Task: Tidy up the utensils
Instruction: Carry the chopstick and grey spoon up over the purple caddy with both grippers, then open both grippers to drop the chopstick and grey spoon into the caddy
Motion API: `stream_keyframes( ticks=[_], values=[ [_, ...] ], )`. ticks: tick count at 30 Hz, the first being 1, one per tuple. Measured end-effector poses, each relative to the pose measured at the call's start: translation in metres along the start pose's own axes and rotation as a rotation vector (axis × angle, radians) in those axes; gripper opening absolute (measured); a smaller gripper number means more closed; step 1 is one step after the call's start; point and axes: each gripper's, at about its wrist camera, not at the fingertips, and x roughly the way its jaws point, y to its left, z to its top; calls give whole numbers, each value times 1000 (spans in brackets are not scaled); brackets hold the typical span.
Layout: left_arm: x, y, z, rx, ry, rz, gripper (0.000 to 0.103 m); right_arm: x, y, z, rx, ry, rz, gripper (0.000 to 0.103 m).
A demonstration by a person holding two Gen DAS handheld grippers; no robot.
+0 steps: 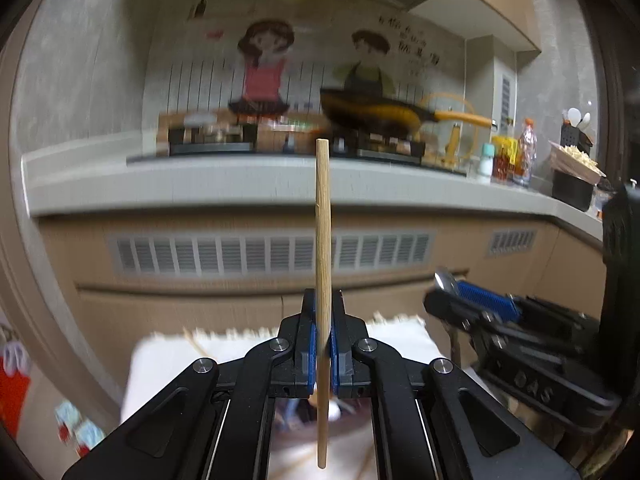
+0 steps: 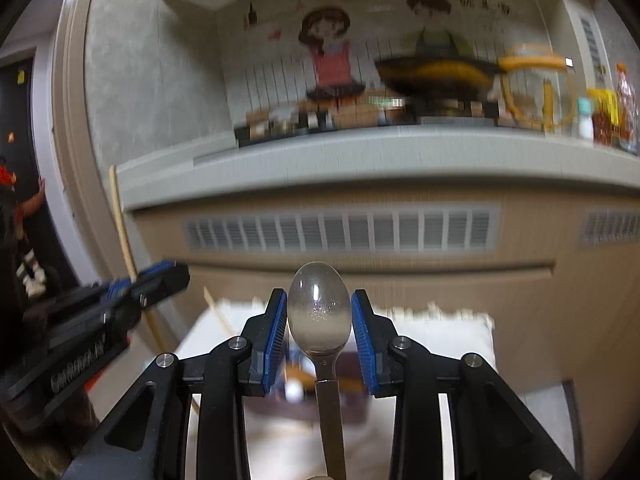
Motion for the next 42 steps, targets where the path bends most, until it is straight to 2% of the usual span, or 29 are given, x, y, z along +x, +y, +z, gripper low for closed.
stream_keyframes(
  ticks=[4,8,13,16,21,28,30,35,42],
  values=[
    [18,9,14,19,-26,10,5,26,4,27,19,-66,0,31],
    [46,25,9,1,3,17,5,57,1,29,56,-35,0,31],
    [80,40,-14,-41,37,-26,5,93,-8,11,69,13,11,31],
    [97,44,-29,-39,63,-27,5,108,-13,-1,82,37,11,31],
    [122,49,-52,-71,144,-33,5,131,-17,-26,57,80,-12,31],
    [143,40,-90,-47,248,-31,5,148,-21,-68,36,159,-41,31],
    [145,38,-92,-39,253,-29,5,148,-22,-64,49,163,-31,31],
    [142,35,-80,-31,227,-26,5,126,-10,-28,-1,65,-30,31],
    [140,37,-67,-40,207,-34,5,111,-5,2,-2,8,-43,31]
  ],
)
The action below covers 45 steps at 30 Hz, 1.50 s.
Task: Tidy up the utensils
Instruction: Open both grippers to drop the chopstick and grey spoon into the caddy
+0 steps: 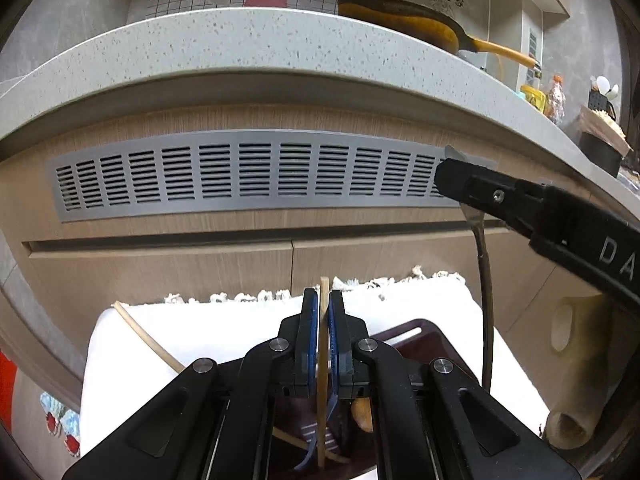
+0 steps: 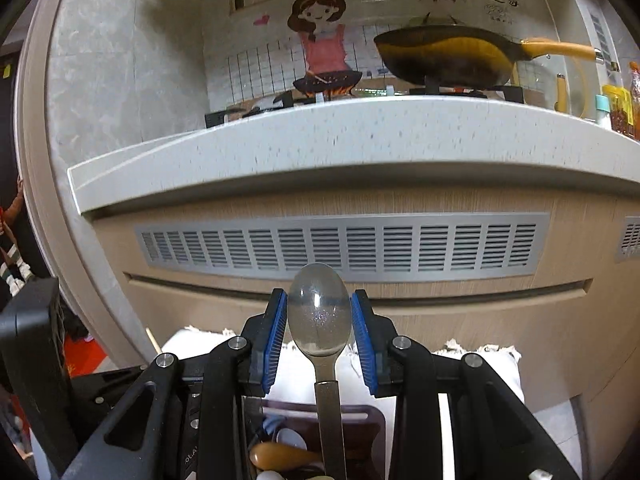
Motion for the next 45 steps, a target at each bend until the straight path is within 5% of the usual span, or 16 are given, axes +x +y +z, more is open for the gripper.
stream_keyframes(
  ticks=[8,21,29,38,40,42,45],
  values=[
    [-8,10,9,-27,-17,-16,5,-6,-4,2,-10,8,46,31],
    [18,4,-20,27,89,-4,7,25,-28,-42,72,139,88,31],
    [19,14,-18,0,91,2,7,3,-11,6,44,15,118,31],
    [25,16,-30,2,116,13,9,35,-11,-32,40,51,43,31],
    [29,18,-34,2,129,14,17,41,-13,-44,47,89,45,31],
    [30,20,-36,1,133,16,35,41,-14,-55,35,125,45,31],
    [29,21,-39,14,142,20,45,36,-16,-64,20,173,51,44]
  ],
)
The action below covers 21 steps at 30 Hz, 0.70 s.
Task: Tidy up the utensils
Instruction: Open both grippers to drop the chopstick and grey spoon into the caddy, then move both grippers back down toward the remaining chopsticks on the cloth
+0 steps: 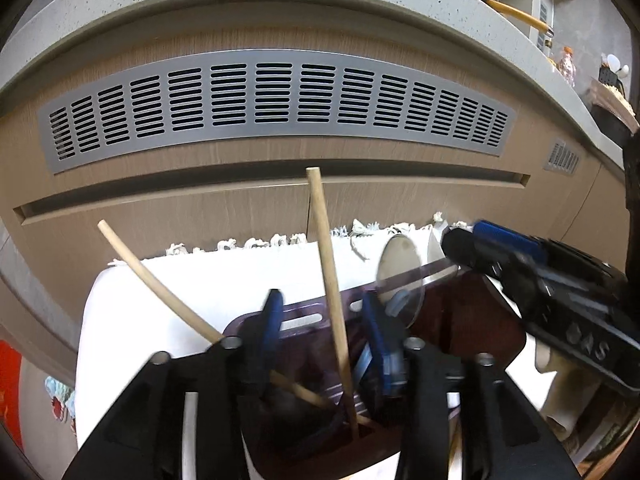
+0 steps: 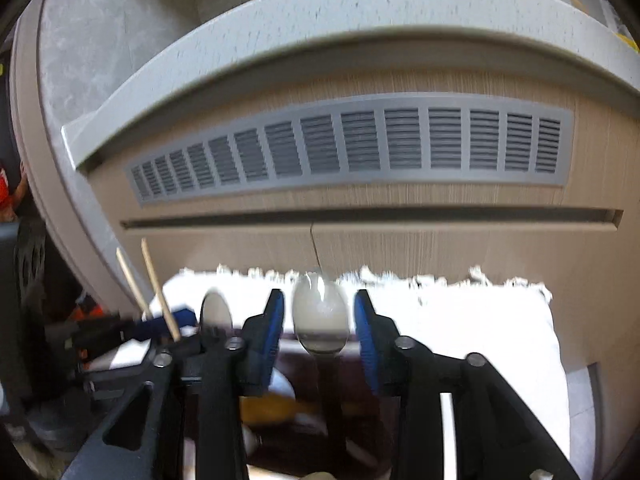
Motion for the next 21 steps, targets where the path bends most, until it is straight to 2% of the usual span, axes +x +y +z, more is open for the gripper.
stream_keyframes(
  ticks=[1,3,8,10,13,15,17,19,21],
  values=[
    [-1,0,-1,6,2,0,45,-3,-1,-3,-3,1,-8,49],
    [-9,-3,-2,35,3,8,45,-13,-5,-9,-12,6,-39,50],
    [-37,-18,-10,130,-3,-3,45,-31,-20,-36,6,88,-99,50],
    [-48,-24,-19,148,-9,-27,45,-38,-25,-54,17,129,-119,49],
    [-68,-34,-42,159,-17,-107,45,-55,-28,-75,47,124,-115,50],
    [-74,-40,-54,169,-21,-134,45,-62,-28,-83,59,128,-138,50],
    [-77,-46,-70,181,2,-172,45,-63,-28,-92,70,157,-136,50],
    [-69,-53,-87,219,48,-156,45,-59,-26,-103,74,201,-147,50],
    [-57,-53,-97,242,82,-107,45,-56,-23,-110,67,217,-149,50]
  ],
)
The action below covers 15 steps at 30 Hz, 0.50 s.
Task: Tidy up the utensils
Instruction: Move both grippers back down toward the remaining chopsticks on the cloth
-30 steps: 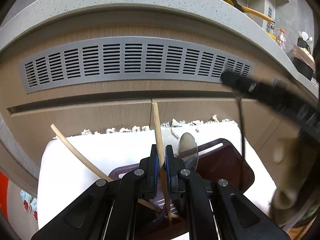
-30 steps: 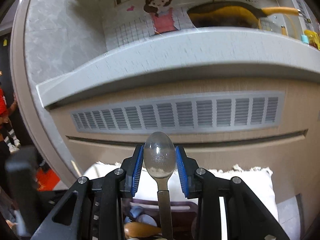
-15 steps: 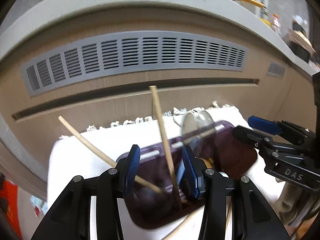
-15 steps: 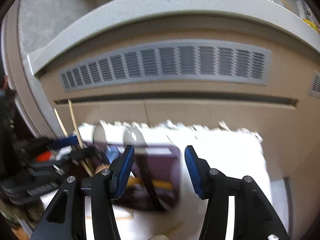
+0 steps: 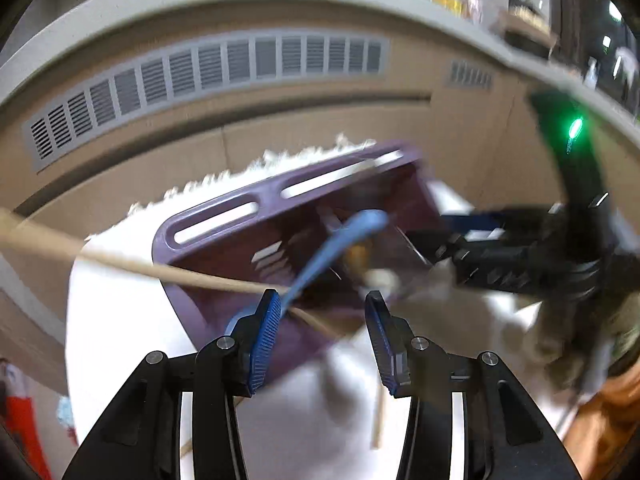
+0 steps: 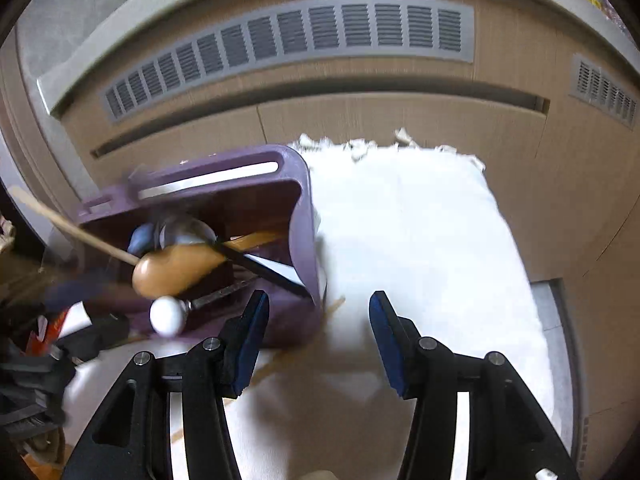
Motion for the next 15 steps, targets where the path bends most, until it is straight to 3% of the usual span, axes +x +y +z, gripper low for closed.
stream_keyframes(
  ticks=[4,11,15],
  values=[
    [21,13,5,-38,42,29,44,9,8,6,-7,25,16,49],
    [20,35,56,-100,-1,69,44,4,28,44,-71,-32,6,47],
    [15,42,66,-127,-23,65,44,-3,28,65,-74,-90,-8,47]
  ],
)
